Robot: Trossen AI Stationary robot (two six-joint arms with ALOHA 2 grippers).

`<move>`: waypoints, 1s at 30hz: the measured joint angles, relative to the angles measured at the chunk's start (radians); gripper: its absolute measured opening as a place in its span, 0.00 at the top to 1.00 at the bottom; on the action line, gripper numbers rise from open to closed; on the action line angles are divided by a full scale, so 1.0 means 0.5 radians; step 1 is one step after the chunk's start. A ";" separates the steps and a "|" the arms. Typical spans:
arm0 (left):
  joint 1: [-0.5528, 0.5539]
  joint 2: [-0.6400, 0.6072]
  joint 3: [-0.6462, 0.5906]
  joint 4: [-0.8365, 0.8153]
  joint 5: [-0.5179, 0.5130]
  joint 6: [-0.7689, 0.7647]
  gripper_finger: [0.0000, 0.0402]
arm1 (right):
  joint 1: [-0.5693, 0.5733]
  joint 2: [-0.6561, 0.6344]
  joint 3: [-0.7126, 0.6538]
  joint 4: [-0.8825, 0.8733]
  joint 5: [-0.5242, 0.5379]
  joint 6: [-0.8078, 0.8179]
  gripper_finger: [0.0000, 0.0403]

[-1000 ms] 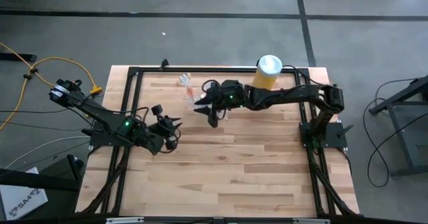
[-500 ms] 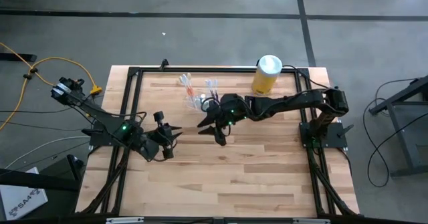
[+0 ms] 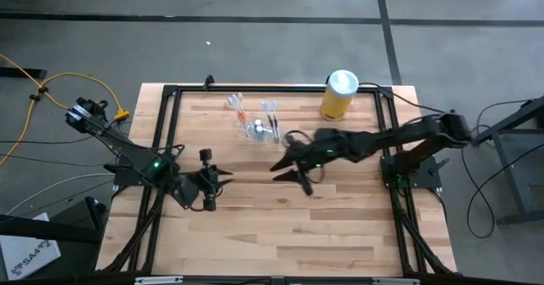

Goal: Pick & Place toothbrushing station
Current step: Return to Home Position

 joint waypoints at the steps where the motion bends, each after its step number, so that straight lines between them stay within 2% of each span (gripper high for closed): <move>1: 0.025 0.000 0.000 0.038 0.073 0.032 0.82 | 0.014 -0.076 -0.095 0.061 0.019 0.024 0.67; 6: 0.236 -0.005 0.000 0.153 0.438 0.191 0.82 | 0.081 -0.386 -0.556 0.486 0.091 0.107 0.67; 11: 0.491 -0.014 0.000 0.234 0.738 0.335 0.82 | 0.124 -0.541 -0.833 0.785 0.101 0.148 0.67; 18: 0.870 -0.016 0.001 0.263 1.213 0.462 0.82 | 0.080 -0.687 -1.017 0.769 0.091 0.173 0.67; 22: 1.029 -0.015 0.001 0.261 1.488 0.543 0.82 | 0.011 -0.907 -1.110 0.651 0.092 0.172 0.67; 26: 1.116 -0.015 0.000 0.260 1.640 0.597 0.82 | -0.030 -1.142 -1.268 0.645 0.092 0.119 0.67; 30: 1.147 -0.014 -0.037 0.275 1.685 0.620 0.82 | -0.055 -1.356 -1.454 0.662 0.103 0.100 0.67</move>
